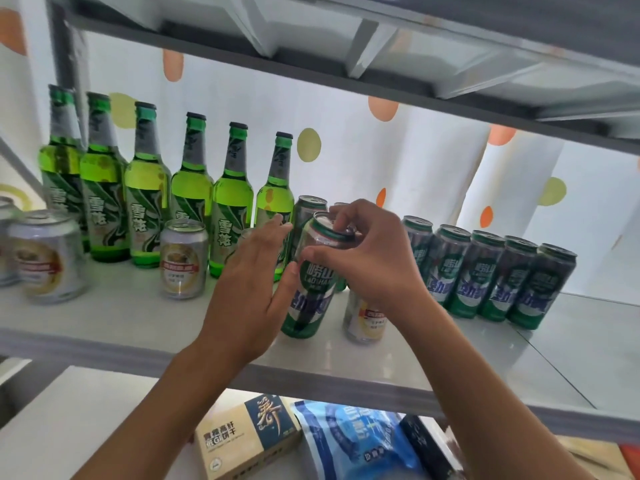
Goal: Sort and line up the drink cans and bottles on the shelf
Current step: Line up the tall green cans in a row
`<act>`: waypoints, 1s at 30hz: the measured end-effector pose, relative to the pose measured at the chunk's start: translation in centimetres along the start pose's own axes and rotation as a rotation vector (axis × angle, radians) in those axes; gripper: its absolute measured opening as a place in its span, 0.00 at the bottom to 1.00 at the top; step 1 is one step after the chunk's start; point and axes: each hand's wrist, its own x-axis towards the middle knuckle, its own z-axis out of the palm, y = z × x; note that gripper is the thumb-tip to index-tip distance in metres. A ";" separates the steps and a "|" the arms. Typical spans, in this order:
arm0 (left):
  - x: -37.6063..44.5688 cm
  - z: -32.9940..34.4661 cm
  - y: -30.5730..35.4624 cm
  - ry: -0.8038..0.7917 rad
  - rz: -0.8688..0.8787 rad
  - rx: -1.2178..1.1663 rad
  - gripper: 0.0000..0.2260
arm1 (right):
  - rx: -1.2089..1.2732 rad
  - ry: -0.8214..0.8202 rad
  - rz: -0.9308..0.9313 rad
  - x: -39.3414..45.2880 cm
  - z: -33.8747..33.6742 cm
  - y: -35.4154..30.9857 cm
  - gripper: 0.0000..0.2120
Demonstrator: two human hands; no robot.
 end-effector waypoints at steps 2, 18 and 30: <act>-0.1 -0.3 1.1 -0.052 -0.009 -0.041 0.22 | 0.023 0.024 0.005 -0.5 -1.4 -0.9 0.19; 1.0 8.9 14.9 -0.064 0.100 -0.260 0.20 | -0.145 0.267 0.182 -3.8 -18.2 1.8 0.20; 4.8 22.6 24.2 -0.194 0.156 -0.262 0.19 | -0.454 0.336 0.242 -3.1 -33.3 11.5 0.20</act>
